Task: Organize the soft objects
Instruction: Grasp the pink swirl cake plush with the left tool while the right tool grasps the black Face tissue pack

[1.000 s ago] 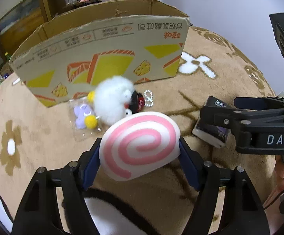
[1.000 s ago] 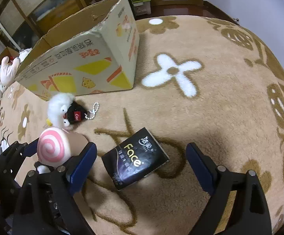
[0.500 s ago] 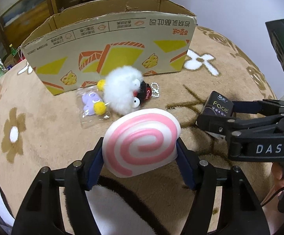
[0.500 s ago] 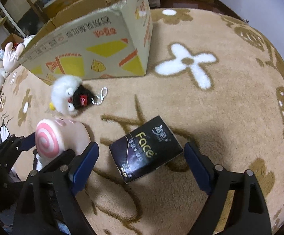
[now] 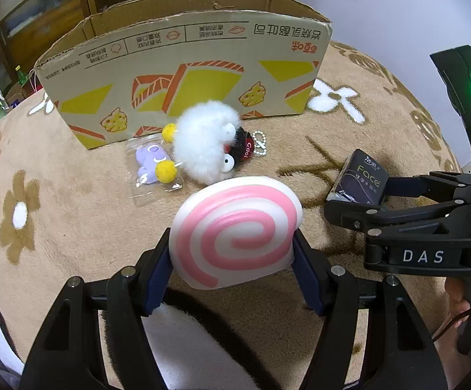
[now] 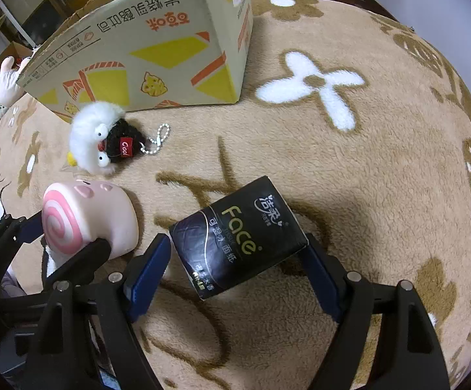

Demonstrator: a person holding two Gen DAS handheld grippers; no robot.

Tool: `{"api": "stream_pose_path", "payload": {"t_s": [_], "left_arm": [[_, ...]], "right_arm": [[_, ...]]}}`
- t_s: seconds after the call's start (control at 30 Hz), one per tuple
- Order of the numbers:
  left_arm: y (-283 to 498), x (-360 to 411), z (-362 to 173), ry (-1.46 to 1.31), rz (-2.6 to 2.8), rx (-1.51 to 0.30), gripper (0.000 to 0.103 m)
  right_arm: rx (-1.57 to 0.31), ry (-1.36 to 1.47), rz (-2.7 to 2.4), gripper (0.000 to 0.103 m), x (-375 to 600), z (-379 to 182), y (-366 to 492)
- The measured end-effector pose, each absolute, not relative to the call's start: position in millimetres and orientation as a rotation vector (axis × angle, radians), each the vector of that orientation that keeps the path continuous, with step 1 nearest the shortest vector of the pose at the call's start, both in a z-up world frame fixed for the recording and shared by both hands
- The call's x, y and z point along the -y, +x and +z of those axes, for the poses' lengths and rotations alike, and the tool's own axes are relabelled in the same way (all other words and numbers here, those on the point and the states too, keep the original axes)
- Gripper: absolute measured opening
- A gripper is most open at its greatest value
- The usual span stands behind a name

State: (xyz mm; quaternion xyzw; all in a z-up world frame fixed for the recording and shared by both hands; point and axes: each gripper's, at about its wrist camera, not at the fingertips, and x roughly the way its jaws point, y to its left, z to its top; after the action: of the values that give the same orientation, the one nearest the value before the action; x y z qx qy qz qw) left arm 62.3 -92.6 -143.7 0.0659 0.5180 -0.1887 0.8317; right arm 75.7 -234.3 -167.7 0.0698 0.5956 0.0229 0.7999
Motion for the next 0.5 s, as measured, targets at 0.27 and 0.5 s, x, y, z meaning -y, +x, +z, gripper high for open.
{"api": "stream_pose_path", "payload": {"t_s": [0.27,0.5], "left_arm": [[61.2,93.0,-144.3,0.148,-0.402,-1.106,0.067],[60.4,93.3,-146.5,0.143,-0.404,-1.116,0.066]], "right_arm": [[-1.277,0.145,0.049,0.085,232.2,-167.6,76.2],[-1.271,0.145,0.035,0.080,230.6,-167.6,75.3]]}}
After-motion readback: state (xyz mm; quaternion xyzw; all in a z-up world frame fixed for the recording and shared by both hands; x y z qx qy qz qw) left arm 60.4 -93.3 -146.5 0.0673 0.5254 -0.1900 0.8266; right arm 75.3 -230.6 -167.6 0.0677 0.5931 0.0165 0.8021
